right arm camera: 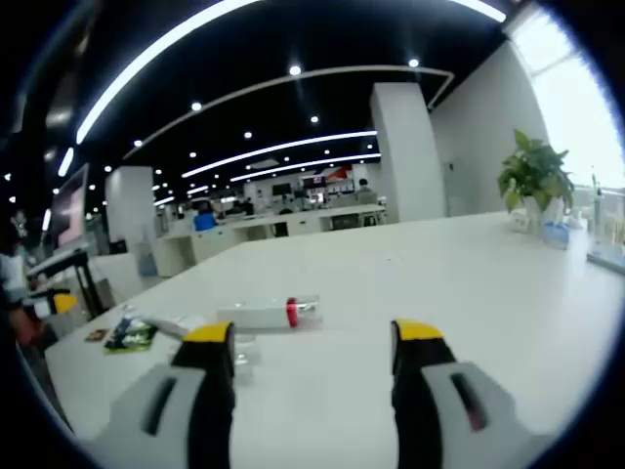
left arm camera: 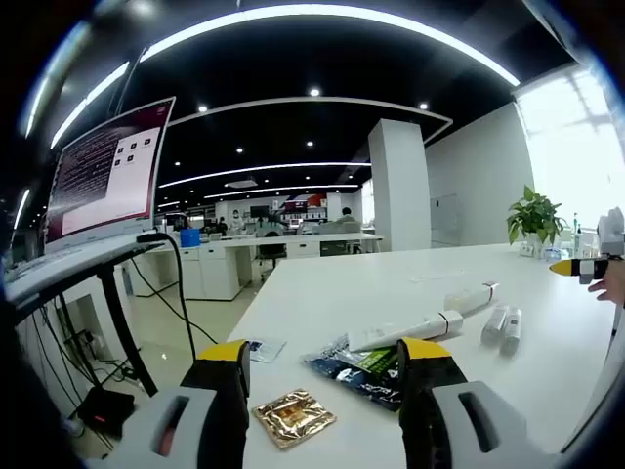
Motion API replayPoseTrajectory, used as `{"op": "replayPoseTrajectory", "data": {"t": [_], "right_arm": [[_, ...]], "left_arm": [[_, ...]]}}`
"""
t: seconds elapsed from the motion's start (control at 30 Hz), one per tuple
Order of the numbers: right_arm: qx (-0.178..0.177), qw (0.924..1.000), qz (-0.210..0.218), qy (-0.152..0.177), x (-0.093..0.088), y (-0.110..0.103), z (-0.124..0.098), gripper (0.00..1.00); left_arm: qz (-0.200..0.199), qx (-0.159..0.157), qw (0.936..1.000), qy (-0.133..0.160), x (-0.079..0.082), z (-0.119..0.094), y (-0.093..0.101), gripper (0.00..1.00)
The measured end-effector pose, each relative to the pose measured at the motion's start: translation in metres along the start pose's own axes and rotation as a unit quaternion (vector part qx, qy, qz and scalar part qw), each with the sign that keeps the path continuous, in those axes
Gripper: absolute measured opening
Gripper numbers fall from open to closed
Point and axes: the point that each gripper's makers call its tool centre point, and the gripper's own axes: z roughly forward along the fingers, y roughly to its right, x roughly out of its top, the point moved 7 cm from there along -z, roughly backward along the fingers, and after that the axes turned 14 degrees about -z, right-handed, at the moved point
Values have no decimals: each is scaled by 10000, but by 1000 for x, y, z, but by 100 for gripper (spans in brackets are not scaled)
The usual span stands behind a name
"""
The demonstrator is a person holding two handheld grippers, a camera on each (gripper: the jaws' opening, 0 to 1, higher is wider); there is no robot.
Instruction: Arrange the skincare products in the storage area until every visible bottle or jar stands upright without overlapping.
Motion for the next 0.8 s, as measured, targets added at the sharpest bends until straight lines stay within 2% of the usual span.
{"op": "replayPoseTrajectory", "data": {"t": [0.17,0.4,0.47,0.57,0.8], "right_arm": [[-119,9999,91,40,-1,5,-2,63],[-158,9997,138,79,-6,7,-2,63],[-129,9991,301,268,-5,6,0,65],[-115,9990,179,388,-7,7,1,65],[-77,9997,122,182,-23,12,5,63]], "left_arm": [[-61,-112,9999,-45,-3,5,6,63],[-251,-95,9994,-232,-7,12,5,63],[-348,-95,9987,-351,-8,15,6,60],[-343,-121,9980,-511,-9,22,7,58],[-340,-225,9983,-411,-2,31,9,59]]}}
